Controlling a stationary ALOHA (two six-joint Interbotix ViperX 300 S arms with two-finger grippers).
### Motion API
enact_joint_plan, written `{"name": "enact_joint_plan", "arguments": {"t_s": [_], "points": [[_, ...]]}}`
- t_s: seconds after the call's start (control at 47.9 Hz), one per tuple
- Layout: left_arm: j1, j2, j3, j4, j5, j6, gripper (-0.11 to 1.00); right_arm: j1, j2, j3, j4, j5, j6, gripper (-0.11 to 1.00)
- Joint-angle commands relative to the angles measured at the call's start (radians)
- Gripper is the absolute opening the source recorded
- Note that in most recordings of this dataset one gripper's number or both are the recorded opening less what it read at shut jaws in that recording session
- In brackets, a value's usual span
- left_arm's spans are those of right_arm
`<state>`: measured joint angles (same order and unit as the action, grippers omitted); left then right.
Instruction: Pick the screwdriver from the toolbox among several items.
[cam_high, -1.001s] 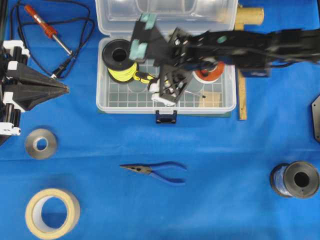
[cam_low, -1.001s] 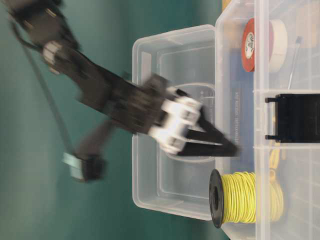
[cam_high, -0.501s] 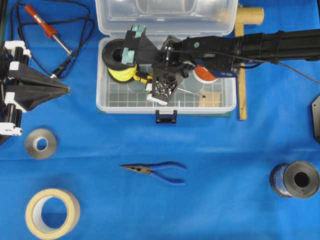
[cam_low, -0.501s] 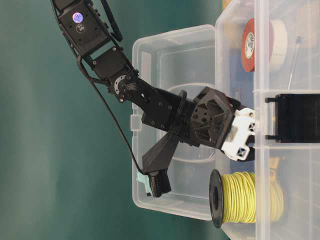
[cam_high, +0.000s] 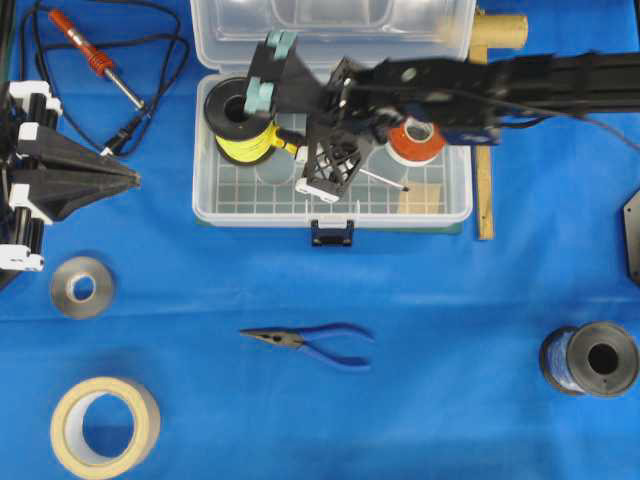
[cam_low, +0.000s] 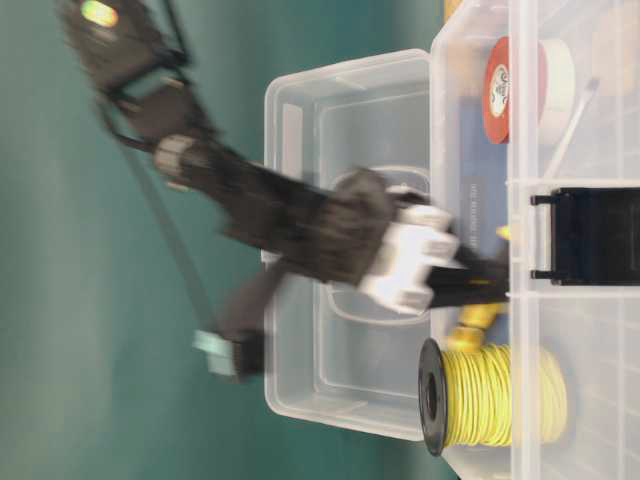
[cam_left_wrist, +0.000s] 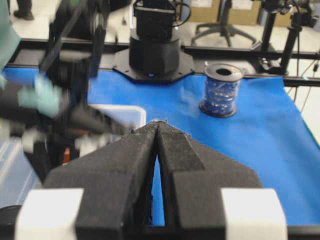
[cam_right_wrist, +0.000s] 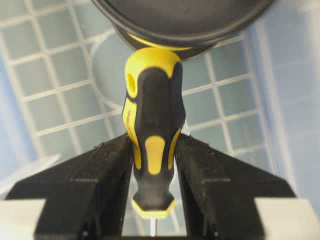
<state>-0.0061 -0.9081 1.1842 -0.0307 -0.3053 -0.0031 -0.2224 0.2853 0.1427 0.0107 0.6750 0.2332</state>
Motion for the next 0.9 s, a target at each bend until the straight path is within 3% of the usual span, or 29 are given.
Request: {"name": "enact_joint_plan", "arguments": {"t_s": [0.0,0.167,0.376,0.626,0.876], "points": [[-0.002,0.003,-0.011,-0.002,-0.005,0.000,0.00,0.011,-0.115,-0.009,0.003,0.034,0.003,0.27],[-0.002,0.002,-0.011,-0.002,-0.003,0.000,0.00,0.081,-0.242,-0.009,0.002,0.103,0.028,0.27],[-0.002,0.000,-0.012,-0.003,-0.005,-0.002,0.00,0.239,-0.291,-0.009,-0.011,0.110,0.121,0.27],[-0.002,0.000,-0.011,-0.003,-0.011,0.000,0.00,0.371,-0.167,-0.032,-0.044,0.015,0.273,0.27],[-0.002,-0.002,-0.011,-0.003,-0.009,-0.002,0.00,0.394,0.028,-0.094,-0.049,-0.032,0.308,0.27]]}}
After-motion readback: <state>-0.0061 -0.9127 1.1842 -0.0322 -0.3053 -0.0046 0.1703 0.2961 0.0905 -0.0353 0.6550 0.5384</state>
